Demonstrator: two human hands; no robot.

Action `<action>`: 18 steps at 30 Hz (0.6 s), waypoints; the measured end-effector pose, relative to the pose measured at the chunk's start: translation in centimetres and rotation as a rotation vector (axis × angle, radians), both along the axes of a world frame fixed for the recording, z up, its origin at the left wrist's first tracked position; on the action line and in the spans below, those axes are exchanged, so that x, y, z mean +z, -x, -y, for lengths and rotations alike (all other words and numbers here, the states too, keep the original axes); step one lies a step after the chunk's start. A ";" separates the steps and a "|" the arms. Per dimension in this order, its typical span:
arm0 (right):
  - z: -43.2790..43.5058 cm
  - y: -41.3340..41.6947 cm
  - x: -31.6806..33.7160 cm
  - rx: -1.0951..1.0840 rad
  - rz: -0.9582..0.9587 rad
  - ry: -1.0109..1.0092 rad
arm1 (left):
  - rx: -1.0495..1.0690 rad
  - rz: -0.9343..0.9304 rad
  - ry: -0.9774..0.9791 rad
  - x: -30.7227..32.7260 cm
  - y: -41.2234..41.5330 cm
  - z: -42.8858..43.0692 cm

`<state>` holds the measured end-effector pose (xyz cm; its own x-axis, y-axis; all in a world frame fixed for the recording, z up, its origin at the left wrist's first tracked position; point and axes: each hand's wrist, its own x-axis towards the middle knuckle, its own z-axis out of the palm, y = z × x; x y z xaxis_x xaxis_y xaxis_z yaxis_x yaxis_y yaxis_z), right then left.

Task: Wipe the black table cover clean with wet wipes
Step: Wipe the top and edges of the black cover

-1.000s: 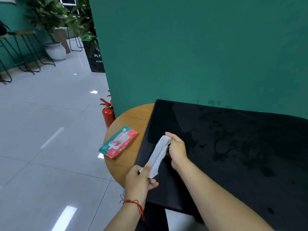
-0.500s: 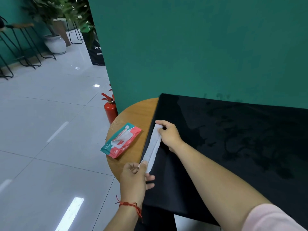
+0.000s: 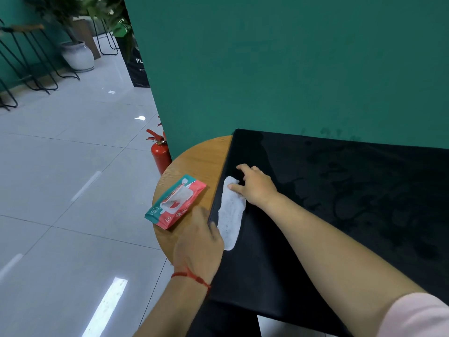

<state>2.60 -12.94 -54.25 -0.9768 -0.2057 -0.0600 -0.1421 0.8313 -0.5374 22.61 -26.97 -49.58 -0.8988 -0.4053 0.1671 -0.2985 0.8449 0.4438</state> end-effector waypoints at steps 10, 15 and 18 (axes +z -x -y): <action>-11.1 -6.0 -1.4 -0.102 -0.345 -0.159 | -0.439 0.102 0.059 -5.3 11.1 -3.8; -13.5 -7.2 -3.7 -0.126 -0.303 -0.218 | -0.498 0.206 0.314 -7.5 9.6 -4.9; -13.1 -7.1 -3.8 -0.118 -0.318 -0.263 | -0.615 0.215 0.307 -7.4 8.3 -6.6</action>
